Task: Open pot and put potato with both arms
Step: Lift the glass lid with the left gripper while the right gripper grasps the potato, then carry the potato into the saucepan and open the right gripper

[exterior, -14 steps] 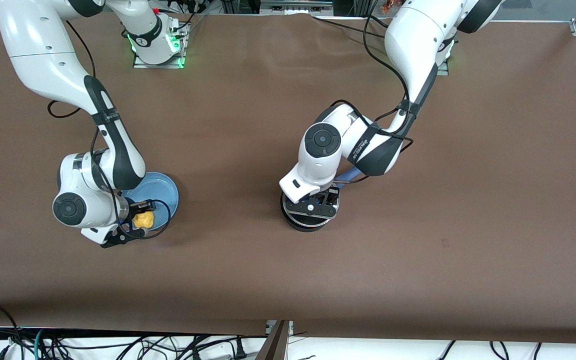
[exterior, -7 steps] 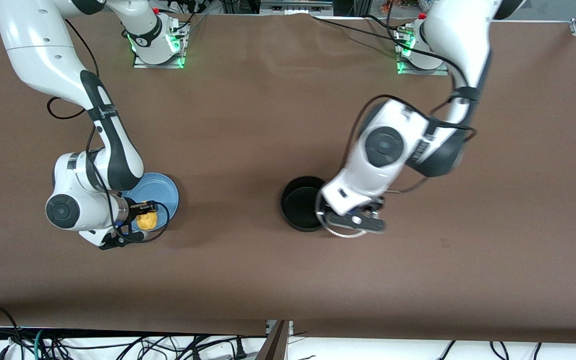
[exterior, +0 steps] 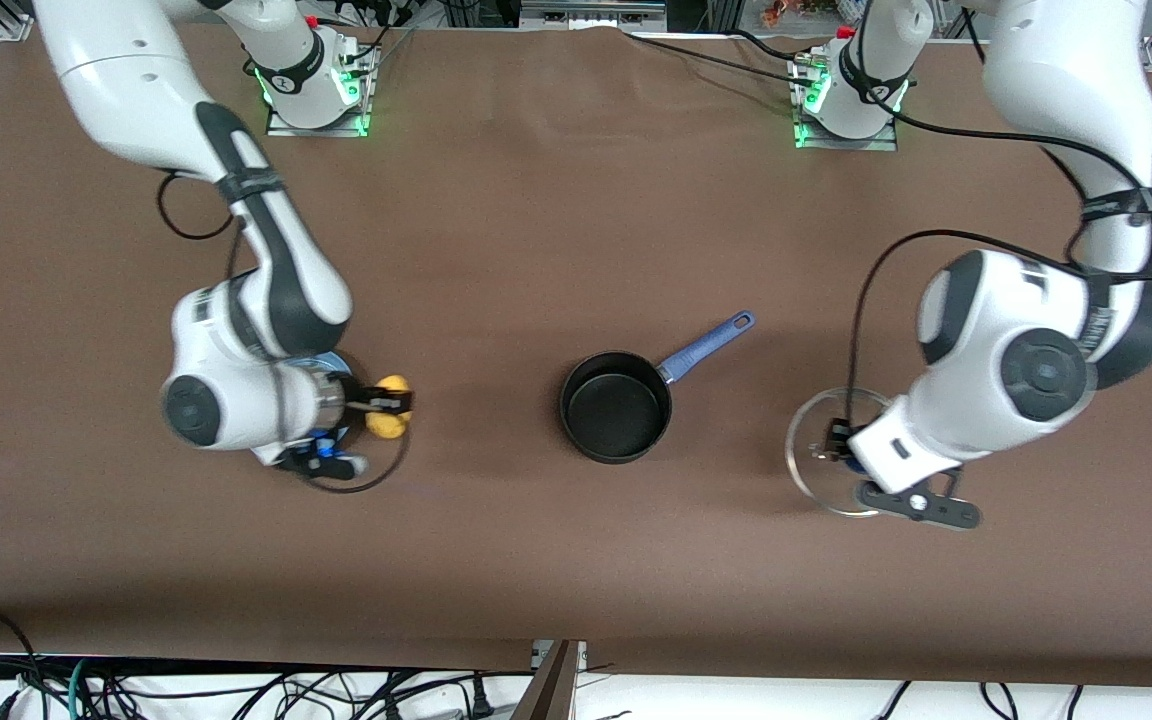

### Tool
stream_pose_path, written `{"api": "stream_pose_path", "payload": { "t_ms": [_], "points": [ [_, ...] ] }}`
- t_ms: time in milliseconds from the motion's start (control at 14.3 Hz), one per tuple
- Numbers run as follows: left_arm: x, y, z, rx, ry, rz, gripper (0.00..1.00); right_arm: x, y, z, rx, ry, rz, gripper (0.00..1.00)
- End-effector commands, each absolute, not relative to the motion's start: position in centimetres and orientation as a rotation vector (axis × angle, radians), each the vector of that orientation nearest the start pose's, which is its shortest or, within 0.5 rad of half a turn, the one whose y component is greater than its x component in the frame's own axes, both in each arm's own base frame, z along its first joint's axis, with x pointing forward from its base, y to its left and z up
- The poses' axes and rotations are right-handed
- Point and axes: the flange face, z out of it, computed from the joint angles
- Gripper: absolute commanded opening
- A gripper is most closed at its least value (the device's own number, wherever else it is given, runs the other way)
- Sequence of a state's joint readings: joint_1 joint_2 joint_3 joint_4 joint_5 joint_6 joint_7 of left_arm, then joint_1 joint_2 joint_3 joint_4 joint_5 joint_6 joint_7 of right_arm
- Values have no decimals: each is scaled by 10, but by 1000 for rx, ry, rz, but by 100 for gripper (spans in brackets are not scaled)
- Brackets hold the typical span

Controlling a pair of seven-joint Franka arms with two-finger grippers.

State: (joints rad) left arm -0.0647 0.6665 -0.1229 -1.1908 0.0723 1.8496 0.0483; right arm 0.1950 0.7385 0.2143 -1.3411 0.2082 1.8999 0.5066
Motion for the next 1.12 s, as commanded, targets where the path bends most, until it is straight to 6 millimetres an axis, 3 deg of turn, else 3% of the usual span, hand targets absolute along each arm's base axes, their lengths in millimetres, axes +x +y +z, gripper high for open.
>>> {"api": "stream_pose_path", "payload": {
  "t_ms": [0,210,350,420,490,770,840,910,1050],
  "points": [
    [730,-32,408,-3163,485,16,45,644,363,308,-2780,582,365,35],
    [730,44,401,-3154,579,16,45,596,473,320,-2618,774,273,35],
    [727,87,396,-3155,600,17,45,578,508,319,-2539,845,218,43],
    [725,105,389,-3167,597,24,45,575,515,316,-2518,863,208,56],
    [723,121,380,-3182,608,32,45,567,525,314,-2522,845,203,97],
    [714,175,341,-3235,636,70,46,562,528,317,-2526,834,205,100],
    [712,178,332,-3239,646,86,46,564,526,317,-2536,827,198,100],
    [709,188,321,-3242,649,96,46,570,518,320,-2543,826,182,100],
    [706,199,304,-3240,643,124,47,595,482,331,-2607,802,124,100]
  ]
}}
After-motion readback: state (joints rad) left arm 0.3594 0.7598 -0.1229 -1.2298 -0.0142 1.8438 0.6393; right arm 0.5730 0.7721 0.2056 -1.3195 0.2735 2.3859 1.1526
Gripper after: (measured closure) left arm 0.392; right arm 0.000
